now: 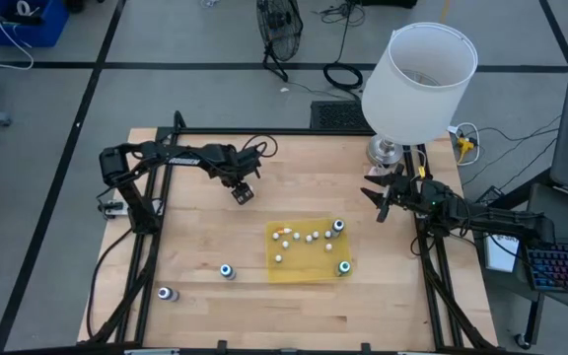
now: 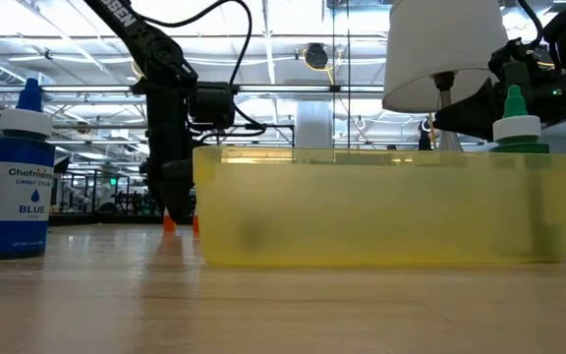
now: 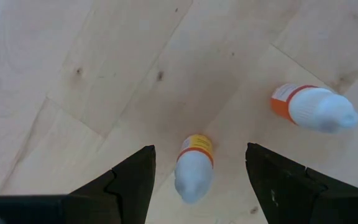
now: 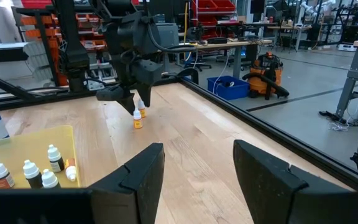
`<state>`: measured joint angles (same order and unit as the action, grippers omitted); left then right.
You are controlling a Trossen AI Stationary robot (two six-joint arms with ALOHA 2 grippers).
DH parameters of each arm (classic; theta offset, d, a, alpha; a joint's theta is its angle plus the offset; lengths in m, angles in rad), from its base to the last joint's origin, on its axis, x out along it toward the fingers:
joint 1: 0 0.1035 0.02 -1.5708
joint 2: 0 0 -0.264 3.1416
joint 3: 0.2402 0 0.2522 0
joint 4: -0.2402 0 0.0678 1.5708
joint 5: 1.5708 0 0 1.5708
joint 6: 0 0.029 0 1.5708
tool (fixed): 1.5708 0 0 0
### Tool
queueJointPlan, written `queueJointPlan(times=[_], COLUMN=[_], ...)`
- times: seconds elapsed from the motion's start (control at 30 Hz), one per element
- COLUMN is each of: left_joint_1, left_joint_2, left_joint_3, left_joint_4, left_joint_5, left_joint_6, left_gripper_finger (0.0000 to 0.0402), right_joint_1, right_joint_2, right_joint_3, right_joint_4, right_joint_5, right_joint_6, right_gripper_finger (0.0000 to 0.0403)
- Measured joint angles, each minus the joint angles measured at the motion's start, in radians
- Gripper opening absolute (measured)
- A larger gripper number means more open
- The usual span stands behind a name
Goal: Pick & Place food coloring
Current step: Put the left small orange food coloring bottle into the yellow bin
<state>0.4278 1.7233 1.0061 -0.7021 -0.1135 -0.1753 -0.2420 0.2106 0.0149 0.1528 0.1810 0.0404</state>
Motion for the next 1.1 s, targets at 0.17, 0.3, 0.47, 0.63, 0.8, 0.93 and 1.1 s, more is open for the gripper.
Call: queueJointPlan(times=[0.17, 0.3, 0.47, 0.63, 0.8, 0.93, 1.1], left_joint_1=[0.000, 0.000, 0.000, 0.000, 0.000, 0.000, 0.000], left_joint_2=[0.000, 0.000, 0.000, 0.000, 0.000, 0.000, 0.000], left_joint_3=[0.000, 0.000, 0.000, 0.000, 0.000, 0.000, 0.000], left_joint_4=[-0.001, -0.002, -0.003, -0.003, -0.003, -0.003, -0.003], left_joint_5=[0.007, 0.008, 0.007, 0.007, 0.007, 0.007, 0.007], left_joint_6=[0.000, 0.000, 0.000, 0.000, 0.000, 0.000, -0.002], left_gripper_finger=[0.0250, 0.0250, 0.0250, 0.0250, 0.0227, 0.0180, 0.0114], right_joint_1=[0.000, 0.000, 0.000, 0.000, 0.000, 0.000, 0.000], right_joint_2=[0.000, 0.000, 0.000, 0.000, 0.000, 0.000, 0.000], right_joint_3=[0.000, 0.000, 0.000, 0.000, 0.000, 0.000, 0.000], right_joint_4=[0.000, 0.000, 0.000, 0.000, 0.000, 0.000, 0.000], right_joint_5=[0.000, 0.000, 0.000, 0.000, 0.000, 0.000, 0.000], right_joint_6=[0.000, 0.000, 0.000, 0.000, 0.000, 0.000, 0.000], right_gripper_finger=[0.0181, 0.0181, 0.0181, 0.0181, 0.0181, 0.0181, 0.0181])
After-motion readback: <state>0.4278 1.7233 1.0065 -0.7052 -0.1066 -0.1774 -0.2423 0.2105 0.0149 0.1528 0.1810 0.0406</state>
